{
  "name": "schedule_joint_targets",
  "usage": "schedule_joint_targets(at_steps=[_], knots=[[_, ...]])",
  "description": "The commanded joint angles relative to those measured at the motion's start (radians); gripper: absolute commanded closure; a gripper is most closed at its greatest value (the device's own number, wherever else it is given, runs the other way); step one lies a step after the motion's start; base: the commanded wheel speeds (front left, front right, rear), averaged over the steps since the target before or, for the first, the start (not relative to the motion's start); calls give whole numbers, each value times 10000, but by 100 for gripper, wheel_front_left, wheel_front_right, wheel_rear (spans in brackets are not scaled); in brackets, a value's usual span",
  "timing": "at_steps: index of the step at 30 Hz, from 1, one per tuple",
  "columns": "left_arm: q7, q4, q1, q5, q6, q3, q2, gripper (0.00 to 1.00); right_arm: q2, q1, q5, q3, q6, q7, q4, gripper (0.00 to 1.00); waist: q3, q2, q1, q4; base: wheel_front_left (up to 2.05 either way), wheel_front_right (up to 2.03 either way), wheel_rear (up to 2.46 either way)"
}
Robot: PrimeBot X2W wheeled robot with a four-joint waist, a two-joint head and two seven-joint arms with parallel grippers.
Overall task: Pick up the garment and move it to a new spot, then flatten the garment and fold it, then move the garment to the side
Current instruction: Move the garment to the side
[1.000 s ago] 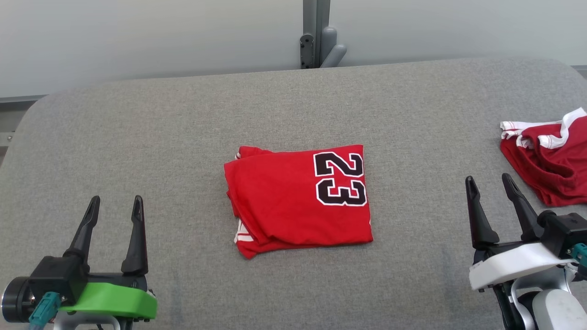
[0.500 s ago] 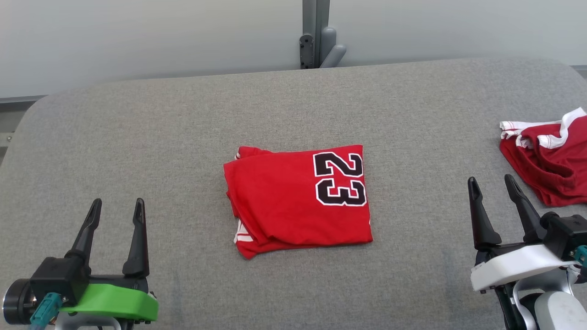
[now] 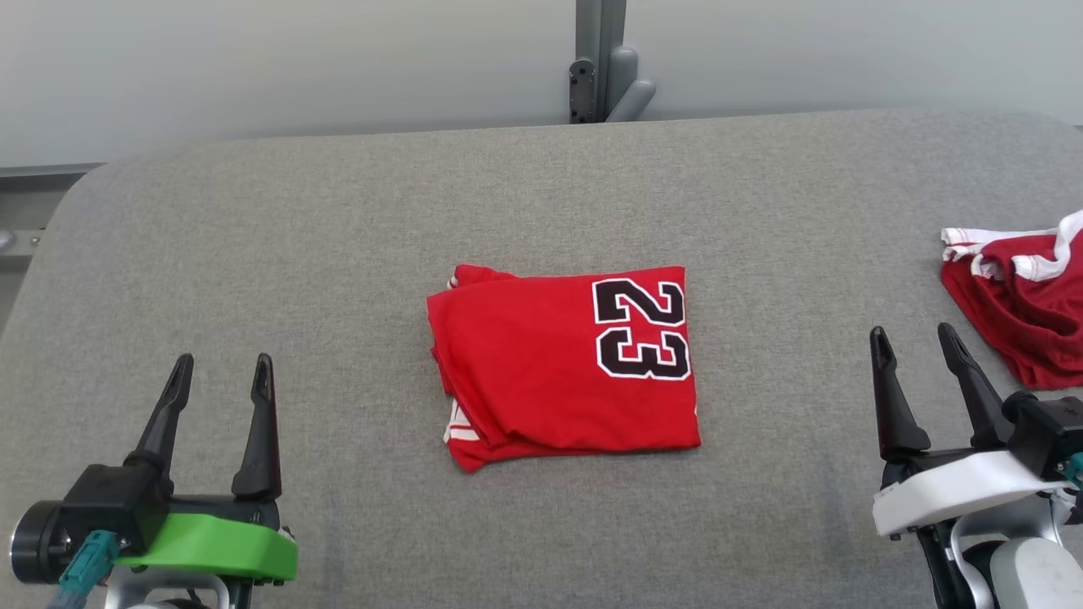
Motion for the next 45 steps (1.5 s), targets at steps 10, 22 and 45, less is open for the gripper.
schedule_joint_targets(at_steps=[10, 22, 45], knots=[[-586, 350, -1208, -117, -335, -337, -394, 0, -367, -1231, 312, 644, -1, -104, 1265, 0, 1302, -1, 1, 1214, 0, 0, 0], [-1132, 1020, -2101, -203, -596, -370, -728, 0, -772, -2706, 984, 2590, -1, -86, 4063, 0, 2246, -1, 1, 1871, 0, 0, 0], [-1213, 907, -2041, 109, -433, -82, -366, 0, -2243, -3481, 1358, 4083, -9, 642, 3364, 100, 2406, -1, 1, 154, 0, 0, 0]])
